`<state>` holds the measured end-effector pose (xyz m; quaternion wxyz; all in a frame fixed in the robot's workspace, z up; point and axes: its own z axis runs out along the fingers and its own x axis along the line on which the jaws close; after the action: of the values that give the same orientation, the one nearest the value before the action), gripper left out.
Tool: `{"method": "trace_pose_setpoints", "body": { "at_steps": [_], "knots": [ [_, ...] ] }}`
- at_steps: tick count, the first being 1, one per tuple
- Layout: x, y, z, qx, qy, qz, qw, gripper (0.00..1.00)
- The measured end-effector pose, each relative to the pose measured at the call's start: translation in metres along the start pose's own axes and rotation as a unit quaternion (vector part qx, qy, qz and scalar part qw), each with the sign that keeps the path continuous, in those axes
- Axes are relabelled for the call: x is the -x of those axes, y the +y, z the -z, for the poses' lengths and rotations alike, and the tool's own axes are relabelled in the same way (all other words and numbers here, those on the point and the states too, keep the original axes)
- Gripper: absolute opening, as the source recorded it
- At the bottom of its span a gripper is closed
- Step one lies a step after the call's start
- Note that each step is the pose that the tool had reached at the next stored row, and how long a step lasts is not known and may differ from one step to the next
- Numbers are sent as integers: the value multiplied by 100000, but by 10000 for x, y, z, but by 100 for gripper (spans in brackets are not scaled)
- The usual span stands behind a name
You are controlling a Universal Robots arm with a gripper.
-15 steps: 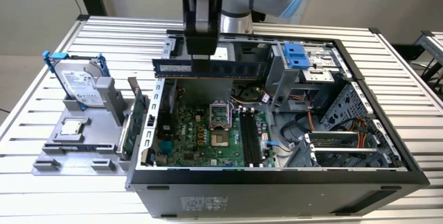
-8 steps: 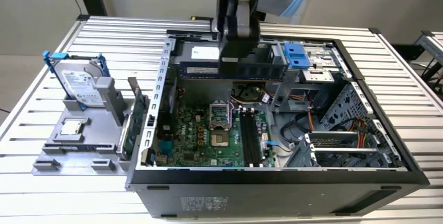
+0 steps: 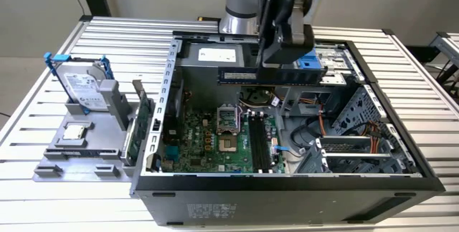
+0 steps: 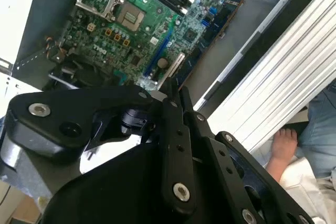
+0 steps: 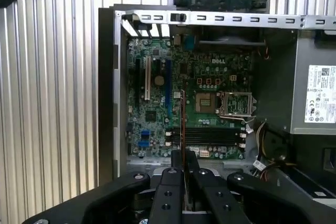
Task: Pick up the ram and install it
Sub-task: 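Pick up the ram and move it above insertion slot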
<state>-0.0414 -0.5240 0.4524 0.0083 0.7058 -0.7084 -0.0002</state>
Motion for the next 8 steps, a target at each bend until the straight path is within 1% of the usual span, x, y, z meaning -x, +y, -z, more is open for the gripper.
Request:
{"method": "trace_pose_setpoints", "body": {
  "at_steps": [8],
  "knots": [
    [3,-361,-44,4,0,3,100000,0]
  ]
}}
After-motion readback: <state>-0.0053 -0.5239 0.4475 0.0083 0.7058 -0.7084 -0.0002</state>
